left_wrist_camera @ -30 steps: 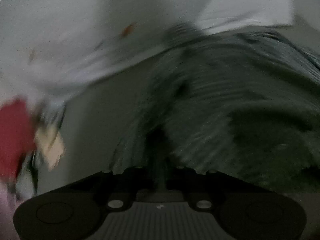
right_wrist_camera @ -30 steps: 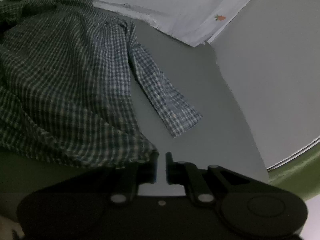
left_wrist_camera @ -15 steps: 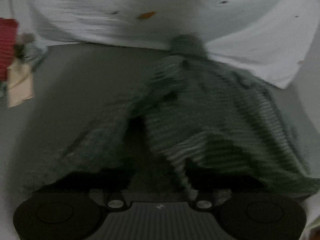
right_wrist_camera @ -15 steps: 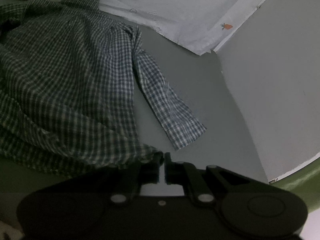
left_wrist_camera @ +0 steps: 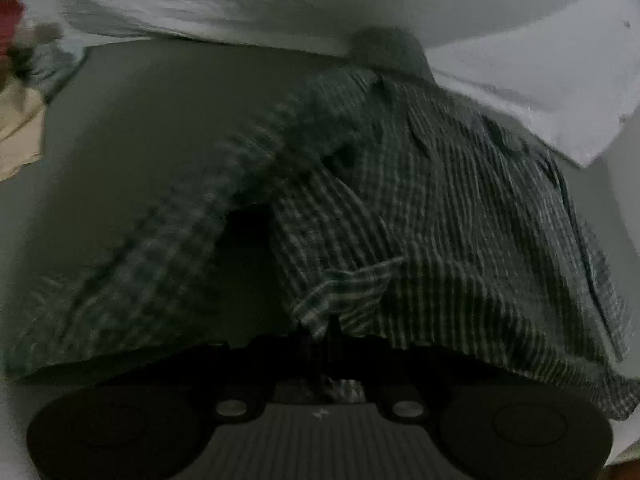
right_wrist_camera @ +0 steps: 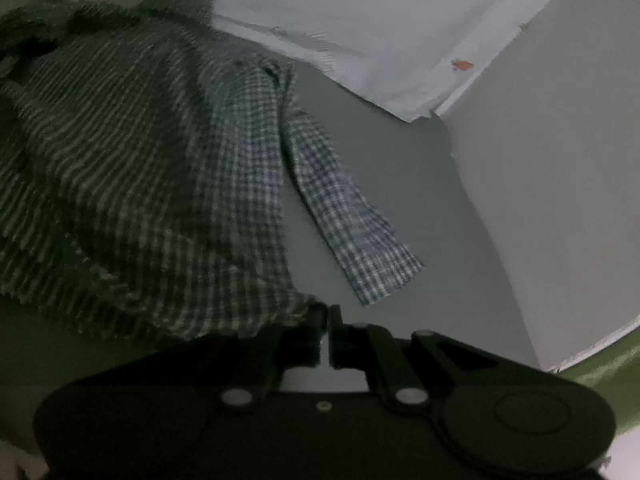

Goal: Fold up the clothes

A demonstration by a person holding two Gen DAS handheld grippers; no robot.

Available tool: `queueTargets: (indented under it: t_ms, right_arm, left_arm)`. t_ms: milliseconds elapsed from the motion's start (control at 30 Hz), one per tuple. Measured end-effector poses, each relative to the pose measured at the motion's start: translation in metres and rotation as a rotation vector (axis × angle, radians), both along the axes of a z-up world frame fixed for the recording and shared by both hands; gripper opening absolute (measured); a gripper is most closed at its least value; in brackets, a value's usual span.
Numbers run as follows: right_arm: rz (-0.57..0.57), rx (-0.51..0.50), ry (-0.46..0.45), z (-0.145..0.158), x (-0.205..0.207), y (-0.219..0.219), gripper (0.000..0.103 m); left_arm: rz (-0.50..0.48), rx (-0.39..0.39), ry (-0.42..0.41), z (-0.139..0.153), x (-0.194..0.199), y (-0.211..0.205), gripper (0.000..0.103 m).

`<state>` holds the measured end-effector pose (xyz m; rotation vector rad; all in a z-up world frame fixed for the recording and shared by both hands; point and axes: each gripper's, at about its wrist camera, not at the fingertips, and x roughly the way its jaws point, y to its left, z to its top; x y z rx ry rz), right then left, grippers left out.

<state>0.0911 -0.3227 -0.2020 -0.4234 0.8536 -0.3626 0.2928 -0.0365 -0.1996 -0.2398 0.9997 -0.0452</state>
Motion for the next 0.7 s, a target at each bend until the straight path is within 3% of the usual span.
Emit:
queueTargets:
  t_ms: [100,200,267,300,367,400,533,633,700]
  right_arm:
    - [-0.059,0.043,-0.066,0.023,-0.003,-0.013,0.001]
    - [-0.099,0.065,-0.206,0.073,-0.018,-0.021,0.001]
    - [-0.146,0.026,-0.307,0.106,-0.029,-0.021,0.0]
    - [-0.159,0.012,-0.33,0.116,-0.033,-0.022,0.0]
    - [-0.189,0.022,-0.314,0.118,-0.034,-0.031,0.0]
    - [-0.207,0.033,-0.284,0.108,-0.033,-0.036,0.0]
    - [-0.167,0.03,-0.068,0.043,-0.022,-0.03,0.0]
    - [-0.116,0.108,-0.011,0.024,-0.02,-0.013,0.003]
    - [-0.111,0.162,-0.002,0.02,-0.017,-0.004,0.011]
  left_arm:
    - [0.099,-0.033,-0.061,0.035,-0.02,0.028,0.006]
    - [0.214,-0.102,-0.14,0.083,-0.044,0.063,0.005]
    - [0.284,-0.136,-0.186,0.111,-0.064,0.083,0.005]
    - [0.318,-0.149,-0.207,0.124,-0.074,0.092,0.005]
    - [0.356,-0.103,-0.202,0.125,-0.087,0.101,0.005]
    - [0.364,-0.082,-0.174,0.114,-0.088,0.103,0.006]
    - [0.379,0.003,0.101,0.029,-0.085,0.102,0.011]
    - [0.367,0.11,0.281,-0.02,-0.091,0.096,0.012]
    - [0.375,0.109,0.323,-0.029,-0.094,0.098,0.014]
